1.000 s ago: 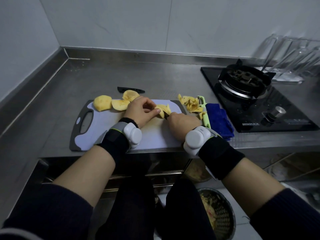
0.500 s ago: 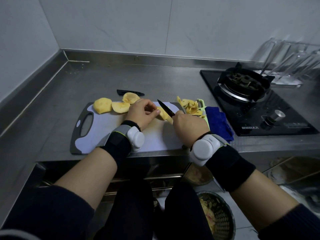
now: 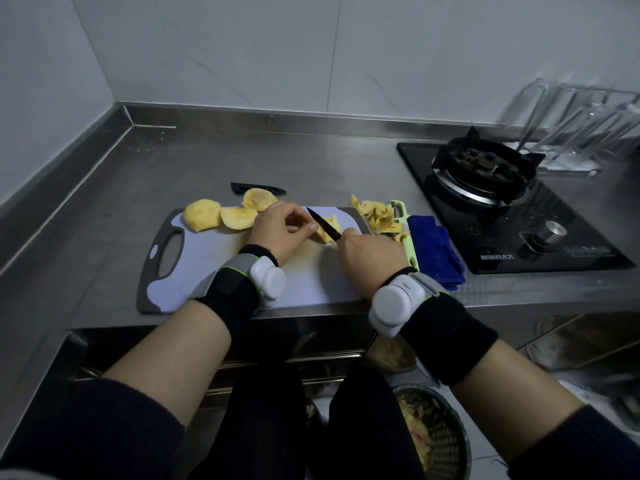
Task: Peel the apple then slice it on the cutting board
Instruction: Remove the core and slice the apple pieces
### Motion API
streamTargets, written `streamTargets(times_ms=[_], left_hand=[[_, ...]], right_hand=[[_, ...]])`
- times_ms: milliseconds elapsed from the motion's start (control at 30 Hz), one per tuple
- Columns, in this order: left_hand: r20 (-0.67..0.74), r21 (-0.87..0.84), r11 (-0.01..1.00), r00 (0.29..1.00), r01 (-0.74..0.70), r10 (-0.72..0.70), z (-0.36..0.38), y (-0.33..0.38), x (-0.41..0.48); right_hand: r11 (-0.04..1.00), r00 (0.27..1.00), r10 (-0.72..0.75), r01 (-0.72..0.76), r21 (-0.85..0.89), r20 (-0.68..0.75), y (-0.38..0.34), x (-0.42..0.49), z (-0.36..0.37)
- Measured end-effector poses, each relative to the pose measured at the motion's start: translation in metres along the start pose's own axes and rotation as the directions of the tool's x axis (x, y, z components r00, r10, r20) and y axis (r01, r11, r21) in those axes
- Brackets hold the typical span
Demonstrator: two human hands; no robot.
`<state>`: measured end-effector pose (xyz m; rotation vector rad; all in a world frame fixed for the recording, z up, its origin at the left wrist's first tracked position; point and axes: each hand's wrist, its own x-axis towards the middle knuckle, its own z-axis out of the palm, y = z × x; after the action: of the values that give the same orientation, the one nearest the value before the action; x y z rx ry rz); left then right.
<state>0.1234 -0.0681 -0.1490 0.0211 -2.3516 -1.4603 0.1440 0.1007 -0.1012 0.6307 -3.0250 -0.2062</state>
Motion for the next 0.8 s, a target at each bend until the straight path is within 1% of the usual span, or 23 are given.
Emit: streamTargets(times_ms=[233, 333, 367, 433, 500, 533, 633, 800], left_hand=[[0.008, -0.006, 1.0, 1.0, -0.008, 0.008, 0.0, -0.002, 0.0], [0.014, 0.001, 1.0, 1.0, -0.014, 0.014, 0.0, -0.002, 0.001], [0.015, 0.001, 1.0, 1.0, -0.014, 0.014, -0.001, -0.002, 0.001], [0.017, 0.0, 1.0, 1.0, -0.013, 0.013, -0.001, -0.001, 0.0], [0.017, -0.008, 1.0, 1.0, -0.013, 0.013, -0.001, -0.001, 0.0], [0.02, -0.007, 1.0, 1.0, -0.014, 0.015, 0.0, -0.001, 0.0], [0.022, -0.009, 1.0, 1.0, -0.017, 0.017, 0.0, -0.002, 0.001], [-0.002, 0.018, 1.0, 1.0, 0.002, -0.001, 0.001, -0.003, 0.001]], right_hand=[[1.0, 0.984, -0.004, 0.008, -0.023, 0.177, -0.008, 0.01, 0.0], [0.999, 0.955, 0.031, -0.042, 0.032, 0.294, -0.005, 0.023, -0.004], [0.997, 0.952, 0.03, -0.051, 0.063, 0.306, -0.004, 0.026, -0.003], [0.992, 0.969, -0.013, -0.018, 0.125, 0.247, 0.0, 0.028, -0.001], [0.994, 0.989, -0.037, 0.022, 0.106, 0.145, 0.005, 0.026, -0.001], [0.996, 0.993, -0.024, 0.014, 0.088, 0.115, 0.008, 0.025, -0.001], [0.996, 0.995, 0.019, -0.027, 0.081, 0.101, 0.012, 0.024, -0.003], [0.999, 0.998, -0.021, 0.019, 0.038, 0.056, 0.014, 0.017, -0.003]])
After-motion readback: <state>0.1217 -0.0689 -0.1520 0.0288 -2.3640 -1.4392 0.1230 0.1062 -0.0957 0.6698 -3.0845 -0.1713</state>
